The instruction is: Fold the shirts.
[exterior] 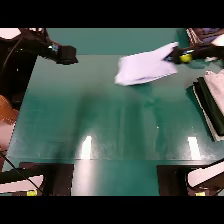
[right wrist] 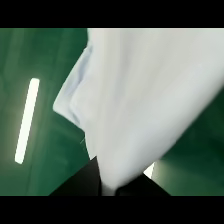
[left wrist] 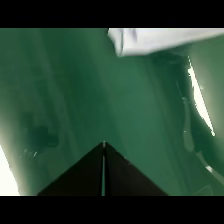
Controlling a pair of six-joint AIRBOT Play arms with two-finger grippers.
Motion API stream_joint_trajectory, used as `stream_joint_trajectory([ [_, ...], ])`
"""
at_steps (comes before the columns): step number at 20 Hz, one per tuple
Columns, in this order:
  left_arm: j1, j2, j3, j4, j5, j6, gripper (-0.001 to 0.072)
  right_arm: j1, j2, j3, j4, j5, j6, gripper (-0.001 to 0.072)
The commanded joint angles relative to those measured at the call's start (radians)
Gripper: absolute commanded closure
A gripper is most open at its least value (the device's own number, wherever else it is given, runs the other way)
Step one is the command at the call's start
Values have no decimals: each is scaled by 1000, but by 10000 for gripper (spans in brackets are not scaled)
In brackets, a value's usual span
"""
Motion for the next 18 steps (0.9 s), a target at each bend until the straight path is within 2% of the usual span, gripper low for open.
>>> stream_joint_trajectory([
  [1,-82,0,0,1,74,0,676,-239,63,10,-58,-10,5,695],
  [4,-135,0,0,2,132,1,676,-412,62,10,-58,-37,5,695],
  [8,-169,0,0,2,177,0,676,-539,62,10,-50,-122,5,695],
  [12,-169,-2,0,2,190,0,676,-552,62,27,-40,-192,-4,695],
  [15,-169,-2,0,2,190,0,676,-549,62,135,85,-216,-75,695],
  [18,-169,-2,0,2,190,0,676,-557,90,226,131,-237,-88,695],
])
